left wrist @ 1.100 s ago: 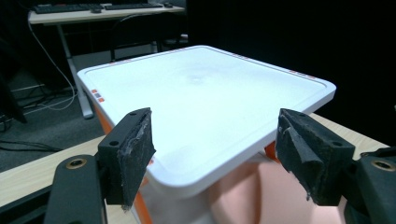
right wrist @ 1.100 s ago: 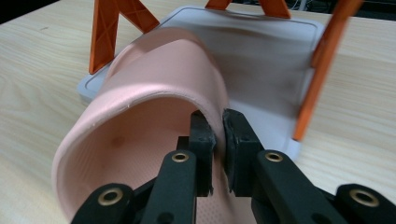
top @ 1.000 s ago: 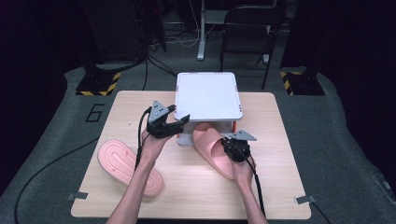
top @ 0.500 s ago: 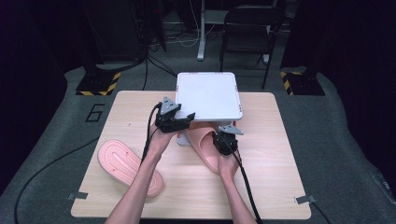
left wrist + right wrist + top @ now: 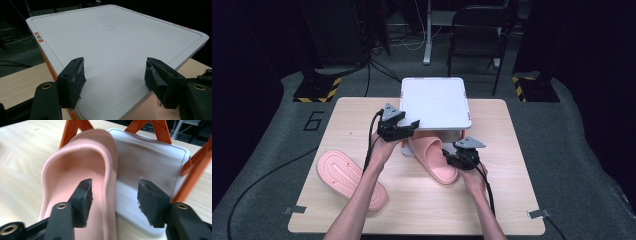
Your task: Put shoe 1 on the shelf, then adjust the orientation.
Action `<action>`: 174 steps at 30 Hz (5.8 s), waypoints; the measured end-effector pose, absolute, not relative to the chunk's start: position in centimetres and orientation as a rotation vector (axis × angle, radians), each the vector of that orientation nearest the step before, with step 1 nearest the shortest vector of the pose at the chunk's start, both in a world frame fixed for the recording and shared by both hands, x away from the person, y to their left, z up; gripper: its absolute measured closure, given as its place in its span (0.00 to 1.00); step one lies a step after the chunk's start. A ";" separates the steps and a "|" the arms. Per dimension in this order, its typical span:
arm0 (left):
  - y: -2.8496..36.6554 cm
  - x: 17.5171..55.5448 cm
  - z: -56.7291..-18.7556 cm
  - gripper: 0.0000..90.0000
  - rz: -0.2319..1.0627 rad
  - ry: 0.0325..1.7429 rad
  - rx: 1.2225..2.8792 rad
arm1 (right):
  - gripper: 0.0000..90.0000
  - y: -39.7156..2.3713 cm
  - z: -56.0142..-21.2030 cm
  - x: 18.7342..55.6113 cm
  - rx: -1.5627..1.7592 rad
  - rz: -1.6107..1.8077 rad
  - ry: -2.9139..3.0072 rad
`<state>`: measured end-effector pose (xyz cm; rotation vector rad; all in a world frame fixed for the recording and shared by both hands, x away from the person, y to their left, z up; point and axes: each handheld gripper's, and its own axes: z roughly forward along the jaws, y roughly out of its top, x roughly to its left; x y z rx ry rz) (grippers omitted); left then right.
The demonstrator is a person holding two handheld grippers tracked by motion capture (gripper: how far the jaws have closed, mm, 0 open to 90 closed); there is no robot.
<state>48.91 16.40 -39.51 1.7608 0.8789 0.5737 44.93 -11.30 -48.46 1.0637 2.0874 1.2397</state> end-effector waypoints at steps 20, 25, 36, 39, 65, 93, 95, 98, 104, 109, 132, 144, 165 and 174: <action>16.3 48.8 -39.5 0.36 0.578 0.887 1.752 | 0.43 -16.5 -51.5 40.1 0.910 1.298 2.399; 16.3 48.8 -39.5 0.37 0.579 0.889 1.752 | 0.48 -14.8 -51.7 40.7 0.914 1.294 2.405; 16.4 48.8 -39.5 0.37 0.582 0.890 1.753 | 0.52 -10.6 -51.1 42.4 0.956 1.319 2.318; 16.4 48.8 -39.5 0.37 0.581 0.891 1.752 | 0.51 -10.2 -51.0 42.5 0.940 1.332 2.304; 16.4 48.9 -39.5 0.38 0.577 0.889 1.754 | 0.48 -3.9 -51.5 46.8 0.967 1.221 2.194; 18.0 44.8 -38.7 0.30 0.590 0.815 1.699 | 0.22 -13.9 -49.6 41.4 1.136 1.239 1.998; 18.8 43.4 -38.9 0.30 0.601 0.813 1.700 | 0.22 -15.4 -49.7 40.6 1.183 1.246 1.957; 20.8 41.1 -39.5 0.30 0.631 0.827 1.712 | 0.22 -17.3 -49.7 39.3 1.220 1.248 1.902; 24.9 38.1 -41.2 0.29 0.635 0.958 1.634 | 0.24 -20.0 -49.7 37.1 1.238 1.219 1.830; 27.1 36.5 -42.3 0.30 0.683 1.008 1.651 | 0.25 -21.5 -49.6 36.0 1.251 1.222 1.785; 34.5 30.7 -47.9 0.31 0.881 1.279 1.662 | 0.25 -21.7 -49.4 35.9 1.213 1.198 1.792; 38.9 29.2 -49.3 0.34 0.849 1.409 1.607 | 0.25 -21.6 -49.1 35.8 1.213 1.175 1.812; 38.2 28.6 -46.2 0.36 0.858 1.330 1.583 | 0.26 -22.1 -49.1 35.7 1.216 1.173 1.808; 39.8 27.3 -46.7 0.38 0.857 1.357 1.590 | 0.26 -22.1 -49.1 35.7 1.210 1.187 1.801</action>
